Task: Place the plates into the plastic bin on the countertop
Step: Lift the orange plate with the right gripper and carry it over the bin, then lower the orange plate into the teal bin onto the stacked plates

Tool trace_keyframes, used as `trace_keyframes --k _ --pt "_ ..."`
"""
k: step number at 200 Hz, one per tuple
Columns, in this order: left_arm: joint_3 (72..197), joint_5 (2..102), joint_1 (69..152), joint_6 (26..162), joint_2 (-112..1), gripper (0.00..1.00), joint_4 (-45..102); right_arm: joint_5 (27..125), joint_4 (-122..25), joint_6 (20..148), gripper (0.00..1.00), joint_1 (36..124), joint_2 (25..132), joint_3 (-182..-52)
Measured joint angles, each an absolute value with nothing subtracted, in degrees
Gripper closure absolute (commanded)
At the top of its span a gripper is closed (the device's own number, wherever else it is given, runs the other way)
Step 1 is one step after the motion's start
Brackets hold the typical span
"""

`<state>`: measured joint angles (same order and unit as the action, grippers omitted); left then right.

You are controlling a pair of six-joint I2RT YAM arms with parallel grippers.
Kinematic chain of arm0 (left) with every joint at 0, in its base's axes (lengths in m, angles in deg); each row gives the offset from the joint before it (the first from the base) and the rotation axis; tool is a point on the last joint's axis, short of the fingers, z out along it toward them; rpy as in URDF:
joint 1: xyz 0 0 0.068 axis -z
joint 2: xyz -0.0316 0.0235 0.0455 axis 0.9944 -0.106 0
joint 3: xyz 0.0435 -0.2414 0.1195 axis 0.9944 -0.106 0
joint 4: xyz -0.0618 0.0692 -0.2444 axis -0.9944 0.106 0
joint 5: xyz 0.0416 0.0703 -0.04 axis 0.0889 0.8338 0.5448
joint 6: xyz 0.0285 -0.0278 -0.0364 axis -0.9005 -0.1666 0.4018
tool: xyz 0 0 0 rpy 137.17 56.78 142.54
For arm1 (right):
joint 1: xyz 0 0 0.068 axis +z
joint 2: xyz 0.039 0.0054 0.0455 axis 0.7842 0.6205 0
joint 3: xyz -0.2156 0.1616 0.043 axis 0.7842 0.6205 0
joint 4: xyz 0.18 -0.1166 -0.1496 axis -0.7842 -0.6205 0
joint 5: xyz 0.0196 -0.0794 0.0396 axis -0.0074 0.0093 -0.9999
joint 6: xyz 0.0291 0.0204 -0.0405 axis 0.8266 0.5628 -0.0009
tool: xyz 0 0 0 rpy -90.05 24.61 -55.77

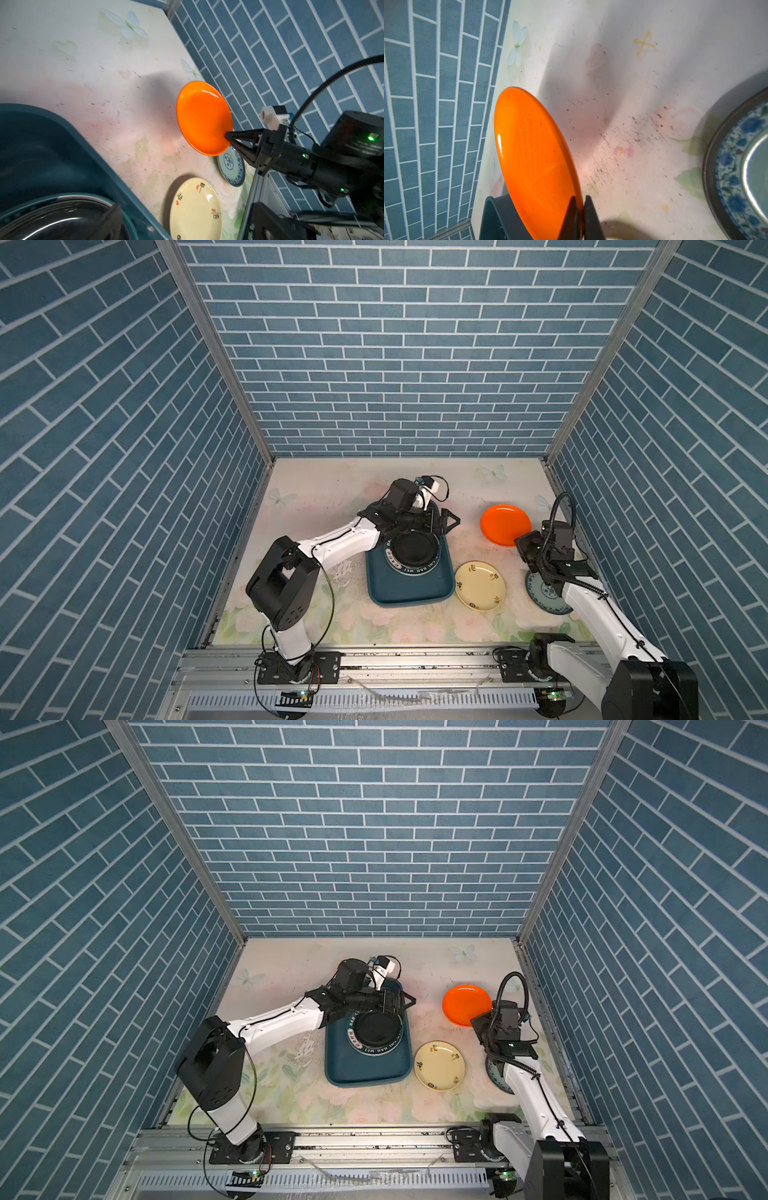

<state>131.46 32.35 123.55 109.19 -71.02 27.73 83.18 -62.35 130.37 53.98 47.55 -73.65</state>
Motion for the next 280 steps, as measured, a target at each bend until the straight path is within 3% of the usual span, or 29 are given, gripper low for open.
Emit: trace_keyframes --k 50,93,280 --pt "126.32 38.45 119.03 109.50 -61.93 0.00 26.57 80.51 -65.56 123.83 0.96 55.07 49.38 -82.55" --pt "122.59 42.80 115.77 108.93 -54.91 0.00 26.55 79.79 -68.01 117.47 0.96 61.25 54.12 -90.00" --pt "114.06 49.86 111.18 109.65 -45.93 0.00 28.58 62.67 -78.00 95.94 0.96 77.91 81.05 -111.66"
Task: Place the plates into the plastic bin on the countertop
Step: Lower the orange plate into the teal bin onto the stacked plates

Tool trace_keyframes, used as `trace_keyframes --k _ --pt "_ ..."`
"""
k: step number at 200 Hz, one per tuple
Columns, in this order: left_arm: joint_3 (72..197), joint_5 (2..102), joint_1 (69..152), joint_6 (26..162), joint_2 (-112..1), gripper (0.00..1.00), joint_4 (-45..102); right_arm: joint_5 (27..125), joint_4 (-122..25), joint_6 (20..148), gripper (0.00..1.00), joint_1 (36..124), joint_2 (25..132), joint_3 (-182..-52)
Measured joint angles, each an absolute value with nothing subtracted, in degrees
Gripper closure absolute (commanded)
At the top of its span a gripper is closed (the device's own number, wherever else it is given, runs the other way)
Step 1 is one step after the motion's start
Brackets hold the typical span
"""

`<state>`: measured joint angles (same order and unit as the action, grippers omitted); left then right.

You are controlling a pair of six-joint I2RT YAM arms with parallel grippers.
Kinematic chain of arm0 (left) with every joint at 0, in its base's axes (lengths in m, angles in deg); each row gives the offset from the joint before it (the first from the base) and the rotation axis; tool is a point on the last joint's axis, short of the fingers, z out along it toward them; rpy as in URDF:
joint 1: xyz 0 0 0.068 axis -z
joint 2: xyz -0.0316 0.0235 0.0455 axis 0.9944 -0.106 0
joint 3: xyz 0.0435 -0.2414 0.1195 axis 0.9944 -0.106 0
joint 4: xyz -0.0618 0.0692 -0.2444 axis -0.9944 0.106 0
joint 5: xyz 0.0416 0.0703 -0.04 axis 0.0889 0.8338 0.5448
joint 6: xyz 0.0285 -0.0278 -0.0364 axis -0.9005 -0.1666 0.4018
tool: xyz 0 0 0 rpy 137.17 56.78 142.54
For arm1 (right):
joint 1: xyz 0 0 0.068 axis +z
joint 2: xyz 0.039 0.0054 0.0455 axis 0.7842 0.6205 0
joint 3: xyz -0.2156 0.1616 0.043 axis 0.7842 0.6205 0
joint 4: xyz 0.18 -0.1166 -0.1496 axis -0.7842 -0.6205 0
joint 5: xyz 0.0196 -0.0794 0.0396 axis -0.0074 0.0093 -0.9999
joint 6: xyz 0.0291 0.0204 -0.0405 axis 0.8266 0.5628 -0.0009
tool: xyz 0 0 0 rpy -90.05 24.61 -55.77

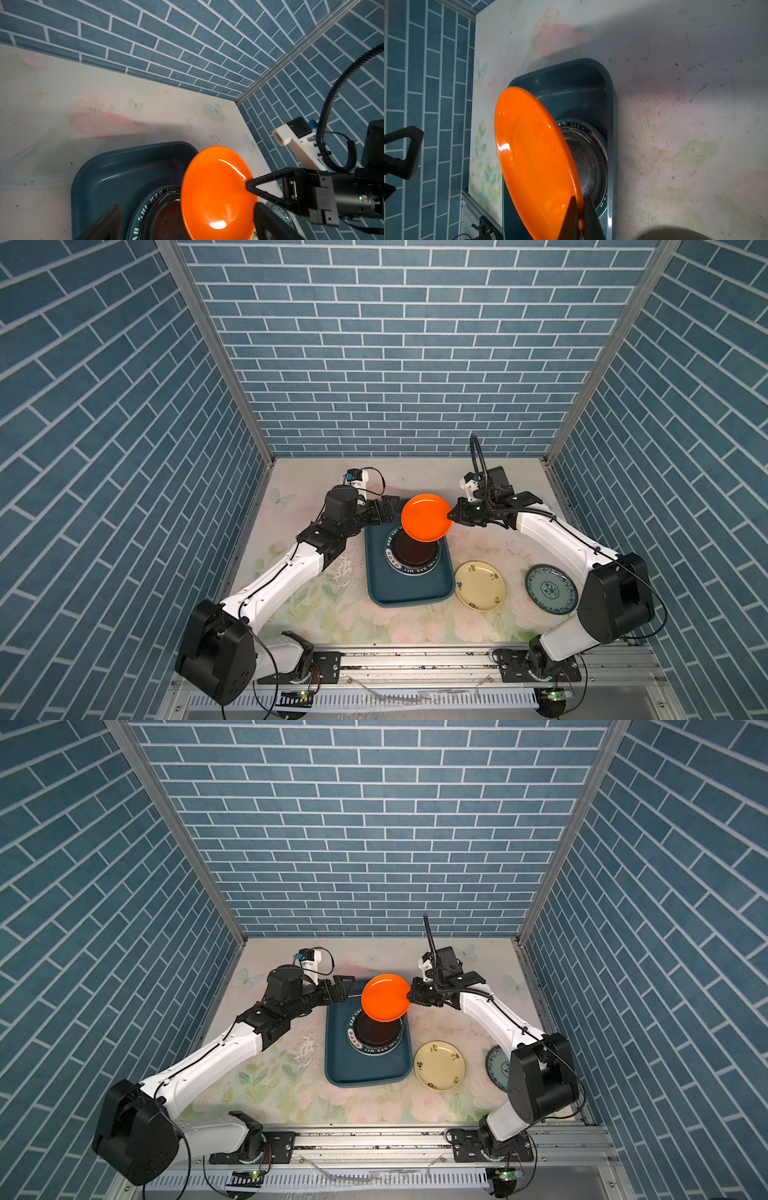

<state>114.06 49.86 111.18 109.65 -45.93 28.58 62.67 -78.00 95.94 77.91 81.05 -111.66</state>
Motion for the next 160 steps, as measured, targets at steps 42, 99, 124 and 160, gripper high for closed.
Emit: trace_keyframes --k 42,99,124,160 --pt "113.76 50.21 111.14 109.72 -45.07 0.00 28.80 62.26 -81.45 93.58 0.96 79.66 86.25 -114.00" --pt "113.62 50.91 111.01 109.87 -44.66 0.00 28.82 62.74 -85.98 91.11 0.96 81.69 91.46 -118.50" --pt "113.62 51.02 110.92 109.87 -44.66 0.00 28.86 63.07 -88.21 90.15 0.96 82.41 93.40 -120.03" --pt "113.62 51.06 110.81 109.89 -44.66 0.00 28.86 64.47 -91.18 89.21 0.96 83.00 95.00 -121.30"
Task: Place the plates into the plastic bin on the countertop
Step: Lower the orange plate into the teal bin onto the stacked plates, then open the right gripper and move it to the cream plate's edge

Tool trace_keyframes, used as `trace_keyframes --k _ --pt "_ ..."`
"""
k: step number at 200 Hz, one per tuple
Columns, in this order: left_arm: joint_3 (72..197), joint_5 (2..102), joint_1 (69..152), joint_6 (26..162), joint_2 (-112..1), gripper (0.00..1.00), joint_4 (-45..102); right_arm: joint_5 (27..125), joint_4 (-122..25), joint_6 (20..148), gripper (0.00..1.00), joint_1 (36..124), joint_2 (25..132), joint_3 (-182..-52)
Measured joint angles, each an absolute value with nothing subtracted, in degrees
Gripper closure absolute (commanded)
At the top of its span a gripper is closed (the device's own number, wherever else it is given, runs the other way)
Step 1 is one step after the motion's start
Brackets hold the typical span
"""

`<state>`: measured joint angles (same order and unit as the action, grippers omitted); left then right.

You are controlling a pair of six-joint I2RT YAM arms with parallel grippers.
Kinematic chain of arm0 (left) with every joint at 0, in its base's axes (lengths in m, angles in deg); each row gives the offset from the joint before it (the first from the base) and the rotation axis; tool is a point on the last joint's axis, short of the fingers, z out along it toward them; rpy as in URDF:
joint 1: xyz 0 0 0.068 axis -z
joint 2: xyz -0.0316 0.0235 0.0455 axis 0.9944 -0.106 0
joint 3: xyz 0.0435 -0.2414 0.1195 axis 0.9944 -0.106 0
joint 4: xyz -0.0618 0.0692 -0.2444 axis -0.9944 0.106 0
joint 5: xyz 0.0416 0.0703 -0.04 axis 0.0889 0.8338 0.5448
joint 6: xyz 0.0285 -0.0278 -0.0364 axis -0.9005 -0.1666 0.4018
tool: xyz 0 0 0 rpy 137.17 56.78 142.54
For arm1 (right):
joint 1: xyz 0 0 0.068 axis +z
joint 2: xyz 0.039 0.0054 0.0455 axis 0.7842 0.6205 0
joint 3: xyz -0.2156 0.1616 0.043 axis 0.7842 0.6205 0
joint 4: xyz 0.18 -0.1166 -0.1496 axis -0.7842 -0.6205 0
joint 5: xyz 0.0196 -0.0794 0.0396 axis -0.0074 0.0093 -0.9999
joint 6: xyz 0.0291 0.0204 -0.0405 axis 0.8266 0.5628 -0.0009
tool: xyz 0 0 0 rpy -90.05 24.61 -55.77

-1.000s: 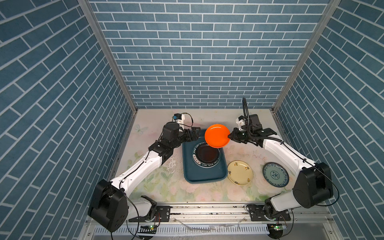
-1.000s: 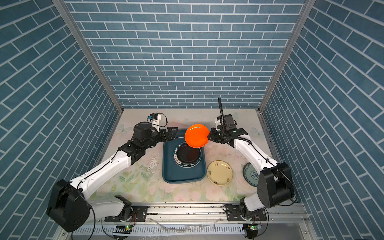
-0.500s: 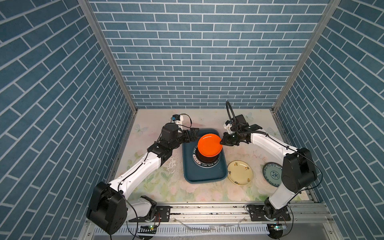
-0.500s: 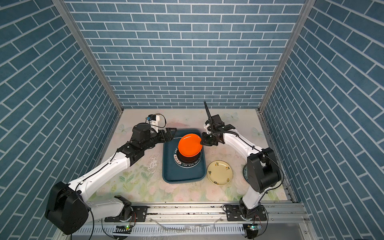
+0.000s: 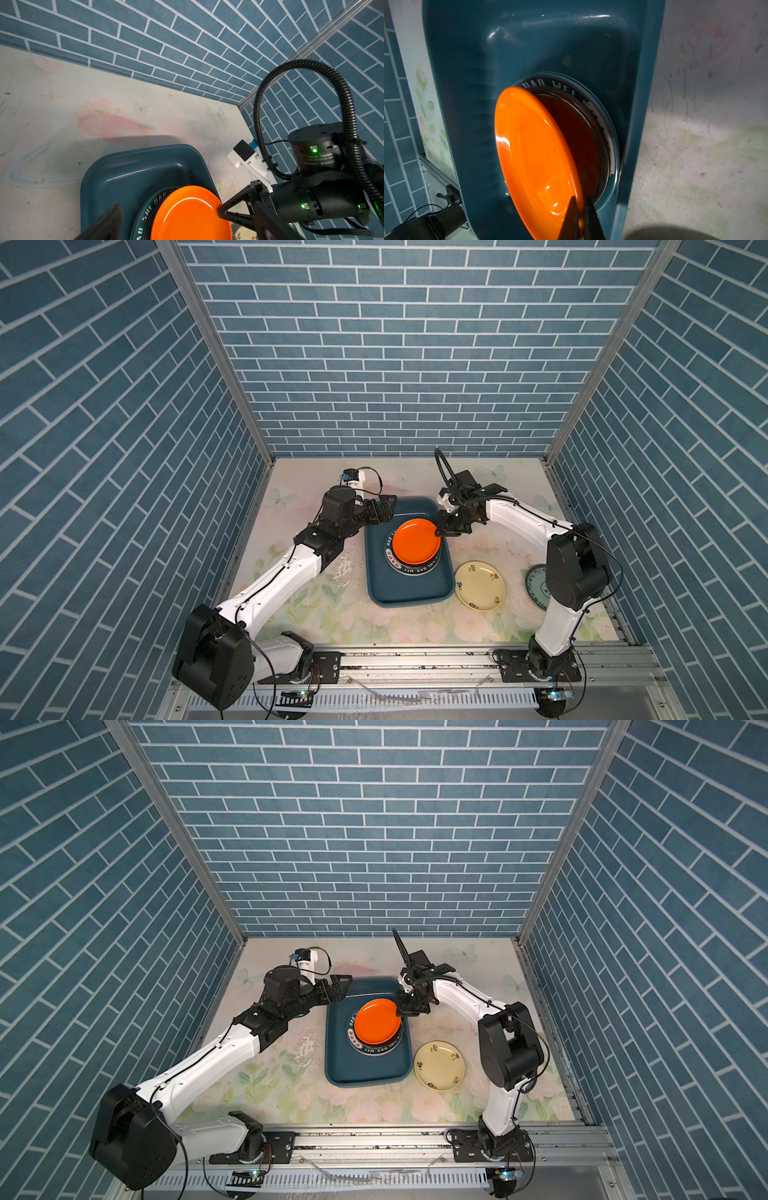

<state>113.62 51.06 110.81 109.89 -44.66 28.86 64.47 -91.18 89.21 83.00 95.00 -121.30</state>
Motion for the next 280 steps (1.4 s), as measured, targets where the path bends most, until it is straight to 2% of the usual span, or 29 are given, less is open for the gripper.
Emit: trace_keyframes --k 107,145,224,257,280 --pt "113.38 51.06 110.44 109.89 -44.66 0.00 29.04 68.07 -95.14 88.07 0.92 84.09 98.95 -125.63" --pt "113.27 51.06 110.42 109.89 -44.66 0.00 29.37 69.19 -95.38 87.64 0.81 84.18 99.06 -125.80" --pt "113.25 51.06 110.40 109.87 -44.66 0.00 30.28 69.19 -95.29 87.57 0.73 84.29 100.11 -126.65" --pt "113.25 50.82 110.40 109.87 -44.66 0.00 30.46 69.23 -94.06 87.46 0.64 84.38 99.91 -126.63" --pt "113.25 49.99 110.37 109.89 -44.79 0.00 30.46 69.43 -92.95 87.29 0.55 84.38 99.32 -126.63"
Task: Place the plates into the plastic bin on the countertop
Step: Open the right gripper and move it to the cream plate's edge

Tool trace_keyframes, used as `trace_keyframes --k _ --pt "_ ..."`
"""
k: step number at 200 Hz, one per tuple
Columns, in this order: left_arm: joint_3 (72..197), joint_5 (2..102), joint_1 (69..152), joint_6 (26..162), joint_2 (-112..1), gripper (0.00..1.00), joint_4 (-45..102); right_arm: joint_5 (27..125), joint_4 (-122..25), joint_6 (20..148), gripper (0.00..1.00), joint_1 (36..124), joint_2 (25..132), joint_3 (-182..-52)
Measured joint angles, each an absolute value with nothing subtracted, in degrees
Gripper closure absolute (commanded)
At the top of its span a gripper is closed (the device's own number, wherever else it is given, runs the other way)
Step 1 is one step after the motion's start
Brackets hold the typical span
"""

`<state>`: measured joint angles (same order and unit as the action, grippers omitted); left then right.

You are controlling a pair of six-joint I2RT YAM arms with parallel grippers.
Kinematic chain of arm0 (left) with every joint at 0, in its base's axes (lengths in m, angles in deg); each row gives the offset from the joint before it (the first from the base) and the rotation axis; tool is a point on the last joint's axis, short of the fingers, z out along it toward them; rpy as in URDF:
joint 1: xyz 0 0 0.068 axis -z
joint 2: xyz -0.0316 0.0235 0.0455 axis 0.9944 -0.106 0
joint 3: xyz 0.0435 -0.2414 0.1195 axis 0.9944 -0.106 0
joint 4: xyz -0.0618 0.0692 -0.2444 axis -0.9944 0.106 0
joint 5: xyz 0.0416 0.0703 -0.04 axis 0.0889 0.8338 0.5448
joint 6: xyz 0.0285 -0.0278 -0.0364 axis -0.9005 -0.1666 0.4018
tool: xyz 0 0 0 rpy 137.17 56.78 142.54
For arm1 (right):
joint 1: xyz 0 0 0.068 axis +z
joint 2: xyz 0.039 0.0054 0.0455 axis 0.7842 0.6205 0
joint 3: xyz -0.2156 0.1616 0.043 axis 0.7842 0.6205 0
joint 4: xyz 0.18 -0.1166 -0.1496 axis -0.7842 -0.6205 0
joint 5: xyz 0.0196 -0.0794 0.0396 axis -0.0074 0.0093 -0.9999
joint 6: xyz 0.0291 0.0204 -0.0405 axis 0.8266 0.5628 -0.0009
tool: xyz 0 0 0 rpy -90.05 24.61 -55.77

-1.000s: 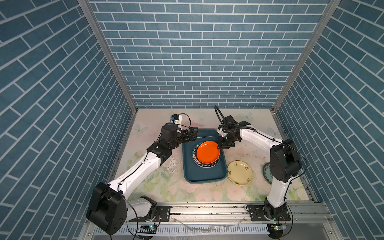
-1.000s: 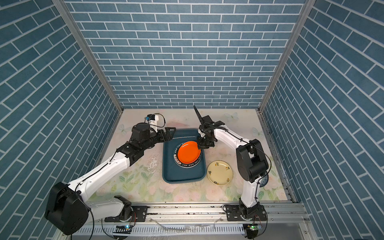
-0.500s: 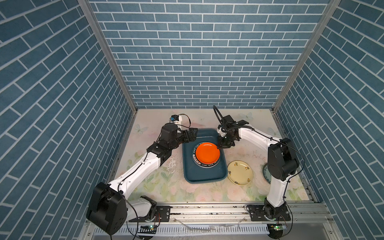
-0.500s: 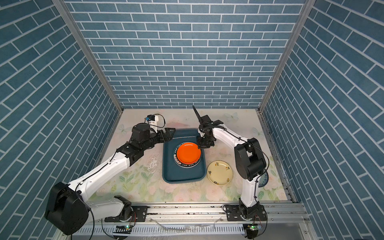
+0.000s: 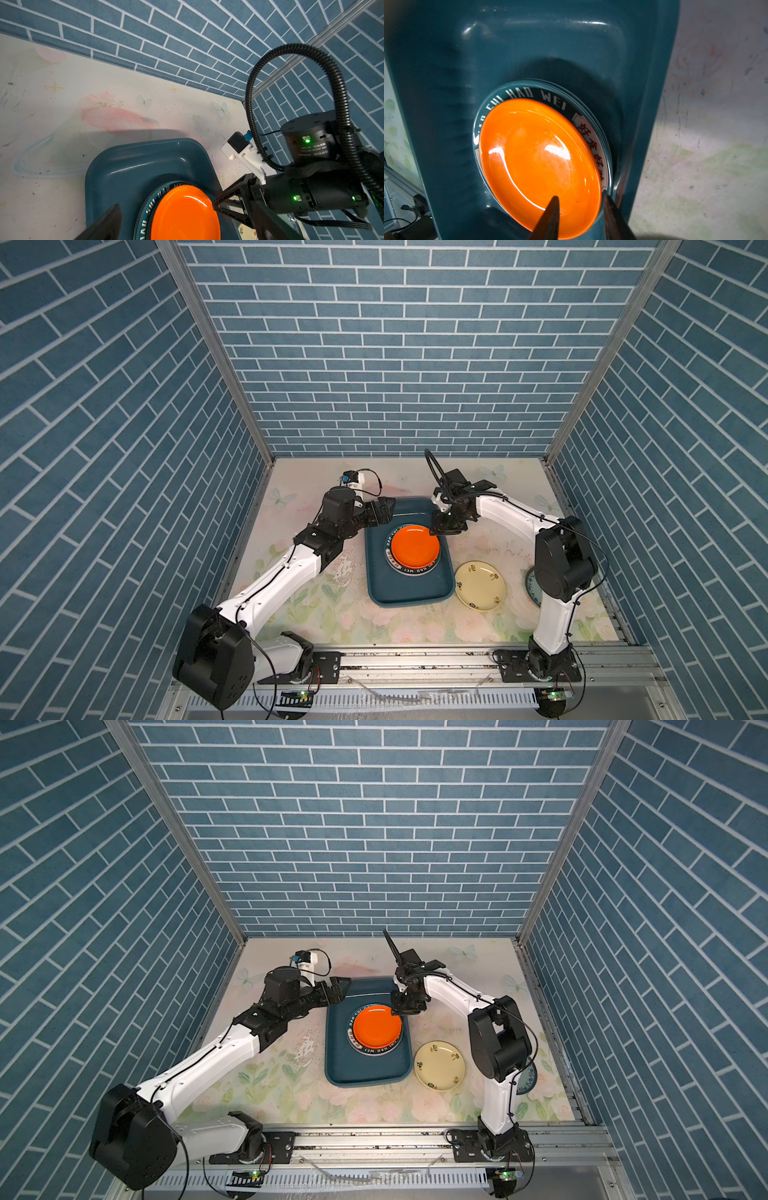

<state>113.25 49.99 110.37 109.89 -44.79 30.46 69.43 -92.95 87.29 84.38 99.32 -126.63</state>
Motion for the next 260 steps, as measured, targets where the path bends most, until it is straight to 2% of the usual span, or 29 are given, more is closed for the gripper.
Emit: trace_keyframes --k 33,72,120,173,209,218,260 --pt "113.27 48.00 110.37 109.87 -45.36 0.00 30.41 70.28 -89.76 87.35 0.38 84.38 95.89 -125.43" --pt "114.21 44.92 110.55 109.57 -47.13 0.00 29.93 74.85 -85.17 87.94 0.25 84.38 87.94 -121.17" --pt "119.92 41.53 113.67 106.83 -52.24 0.00 30.33 81.91 -81.78 88.84 0.23 83.29 79.78 -113.19" --pt "127.15 37.56 120.58 103.51 -60.29 0.00 30.87 83.79 -78.55 95.74 0.24 76.53 67.48 -97.32" --pt "132.27 34.26 123.49 100.67 -65.14 0.00 32.84 83.55 -78.39 99.55 0.16 74.00 59.15 -89.26" --pt "133.25 33.34 124.03 100.30 -65.97 0.00 33.06 83.57 -78.57 100.20 0.10 73.63 57.91 -87.92" --pt "134.91 30.80 127.95 99.86 -69.49 0.00 33.04 81.95 -80.64 103.28 0.10 72.25 55.74 -82.48"
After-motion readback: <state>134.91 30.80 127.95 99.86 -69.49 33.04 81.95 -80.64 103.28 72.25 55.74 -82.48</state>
